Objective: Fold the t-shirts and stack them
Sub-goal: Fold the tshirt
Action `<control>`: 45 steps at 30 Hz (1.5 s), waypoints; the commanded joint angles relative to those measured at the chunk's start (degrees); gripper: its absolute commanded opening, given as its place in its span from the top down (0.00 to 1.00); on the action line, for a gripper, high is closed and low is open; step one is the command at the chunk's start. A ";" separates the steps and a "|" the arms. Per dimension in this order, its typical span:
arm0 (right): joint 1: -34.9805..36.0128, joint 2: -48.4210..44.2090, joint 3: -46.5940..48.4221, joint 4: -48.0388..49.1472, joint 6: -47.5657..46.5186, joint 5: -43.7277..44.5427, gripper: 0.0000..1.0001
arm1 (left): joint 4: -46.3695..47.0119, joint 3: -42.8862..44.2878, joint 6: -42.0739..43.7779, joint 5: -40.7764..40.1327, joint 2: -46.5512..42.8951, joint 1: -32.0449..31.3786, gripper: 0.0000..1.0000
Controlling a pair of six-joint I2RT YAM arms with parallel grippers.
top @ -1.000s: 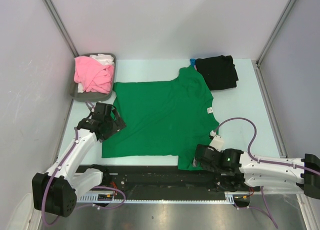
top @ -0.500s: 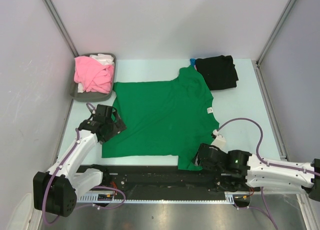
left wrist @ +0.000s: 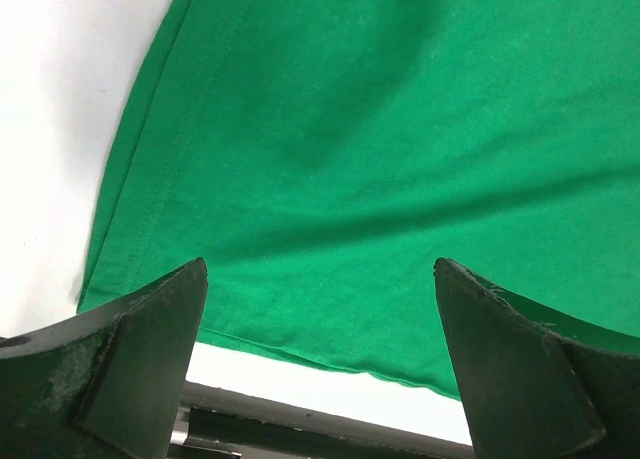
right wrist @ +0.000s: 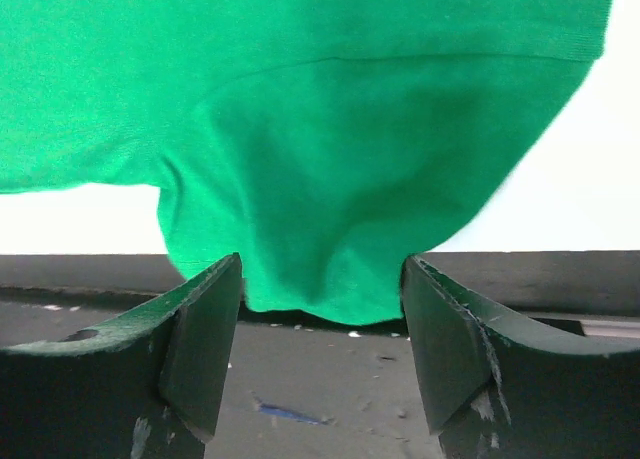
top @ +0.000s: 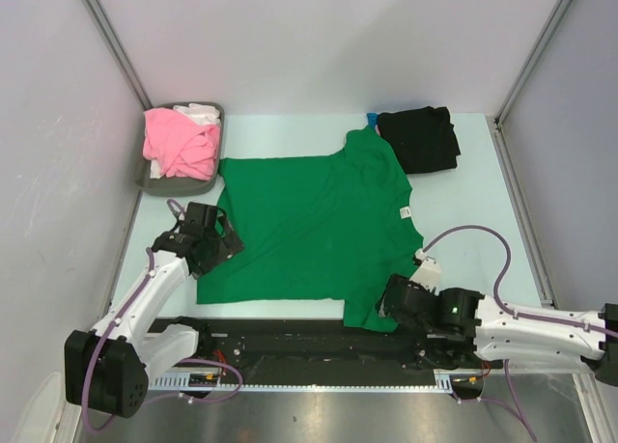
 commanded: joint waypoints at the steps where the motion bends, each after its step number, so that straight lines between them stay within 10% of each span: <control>1: 0.87 4.94 2.51 -3.98 -1.06 -0.32 0.29 | 1.26 -0.77 0.24 0.29 -1.53 -0.32 0.00; 18: 10.98 13.48 2.42 -0.73 4.91 -1.74 0.34 | 1.52 -0.60 0.33 0.38 -1.00 -0.40 0.00; 31: 11.42 15.51 2.51 2.00 4.38 -1.91 1.00 | 0.65 -0.07 0.51 -0.32 -0.30 -0.32 0.00; 45: 6.77 7.16 11.73 -6.17 -4.74 9.77 1.00 | -10.68 6.17 -3.09 -8.23 6.20 1.87 0.05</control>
